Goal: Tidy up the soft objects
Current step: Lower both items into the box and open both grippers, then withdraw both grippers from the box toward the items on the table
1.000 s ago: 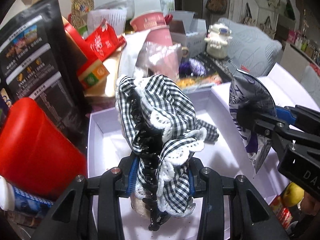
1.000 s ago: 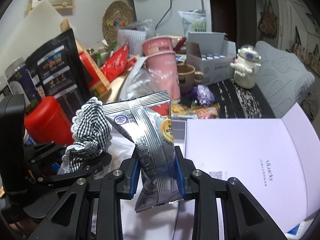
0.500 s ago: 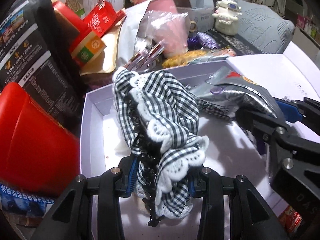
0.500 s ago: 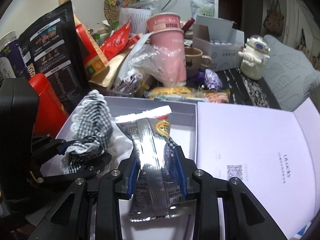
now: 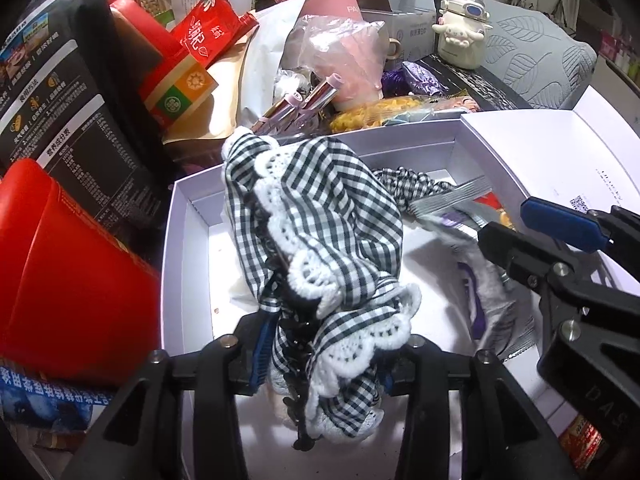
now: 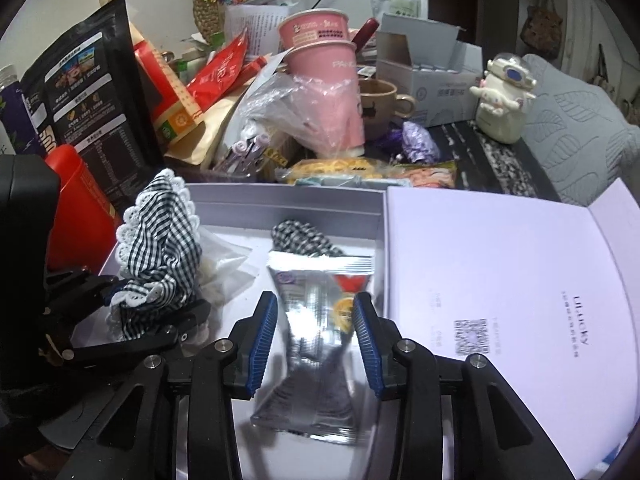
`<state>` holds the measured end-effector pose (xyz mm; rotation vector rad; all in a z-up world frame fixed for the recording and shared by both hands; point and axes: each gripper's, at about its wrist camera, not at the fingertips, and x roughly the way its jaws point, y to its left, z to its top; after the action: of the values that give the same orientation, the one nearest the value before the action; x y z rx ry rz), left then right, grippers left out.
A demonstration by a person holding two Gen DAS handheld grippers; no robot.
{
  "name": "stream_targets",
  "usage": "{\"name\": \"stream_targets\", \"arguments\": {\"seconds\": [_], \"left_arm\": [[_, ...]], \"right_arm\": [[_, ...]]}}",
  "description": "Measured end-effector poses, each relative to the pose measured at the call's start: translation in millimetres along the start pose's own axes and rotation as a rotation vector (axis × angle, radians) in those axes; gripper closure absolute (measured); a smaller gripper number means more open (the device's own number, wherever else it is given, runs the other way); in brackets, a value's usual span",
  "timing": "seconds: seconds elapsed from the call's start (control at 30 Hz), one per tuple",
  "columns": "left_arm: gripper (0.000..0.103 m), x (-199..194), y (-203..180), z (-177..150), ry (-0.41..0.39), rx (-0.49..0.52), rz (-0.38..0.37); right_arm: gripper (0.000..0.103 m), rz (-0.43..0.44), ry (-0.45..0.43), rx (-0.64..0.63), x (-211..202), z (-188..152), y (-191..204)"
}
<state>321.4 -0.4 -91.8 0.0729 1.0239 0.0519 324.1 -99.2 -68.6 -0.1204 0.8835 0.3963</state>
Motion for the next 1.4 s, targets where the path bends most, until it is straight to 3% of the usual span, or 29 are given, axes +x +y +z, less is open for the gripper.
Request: {"name": "stream_targets", "arguments": {"seconds": [0.23, 0.77, 1.23, 1.4], "left_arm": [[0.043, -20.5, -2.6, -2.1, -0.055, 0.003, 0.027], [0.040, -114.6, 4.2, 0.7, -0.251, -0.025, 0.027], [0.039, -210.1, -3.8, -23.7, -0.418, -0.003, -0.004], [0.027, -239.3, -3.8, -38.7, -0.467, -0.005, -0.011]], "right_arm": [[0.061, -0.004, -0.019, 0.016, -14.5, 0.0, -3.7], [0.057, -0.003, -0.155, 0.019, -93.3, 5.0, 3.5], [0.053, -0.017, -0.325, -0.031, -194.1, -8.2, 22.0], [0.050, -0.021, -0.377, -0.045, -227.7, -22.1, 29.6]]}}
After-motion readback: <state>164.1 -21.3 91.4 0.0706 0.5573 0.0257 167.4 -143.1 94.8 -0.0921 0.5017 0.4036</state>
